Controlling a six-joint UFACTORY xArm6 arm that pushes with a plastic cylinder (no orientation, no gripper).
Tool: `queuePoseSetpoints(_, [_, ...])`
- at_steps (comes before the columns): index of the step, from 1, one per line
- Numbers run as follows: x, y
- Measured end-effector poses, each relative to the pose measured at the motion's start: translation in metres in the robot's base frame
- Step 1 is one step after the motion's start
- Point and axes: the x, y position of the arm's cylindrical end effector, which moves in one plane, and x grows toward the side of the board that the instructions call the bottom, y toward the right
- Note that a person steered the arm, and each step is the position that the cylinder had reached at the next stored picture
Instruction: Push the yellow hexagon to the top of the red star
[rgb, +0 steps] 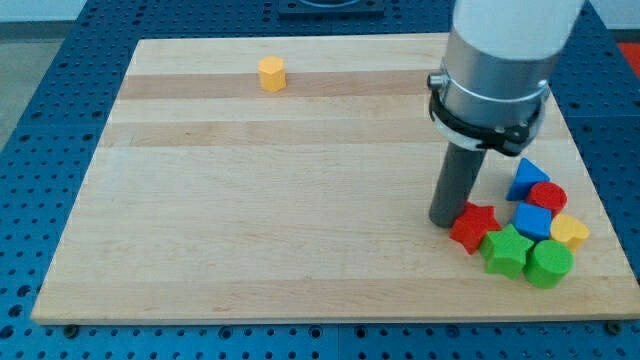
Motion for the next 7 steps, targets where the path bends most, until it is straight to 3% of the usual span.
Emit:
queuePoseSetpoints(1, [0.003,-0.014])
queuePoseSetpoints(3, [-0.02,-0.219])
queuePoseSetpoints(4, [-0.103,-0.27])
queuePoseSetpoints(6, [-0.259,-0.286])
queuePoseSetpoints(7, [-0.279,-0.253])
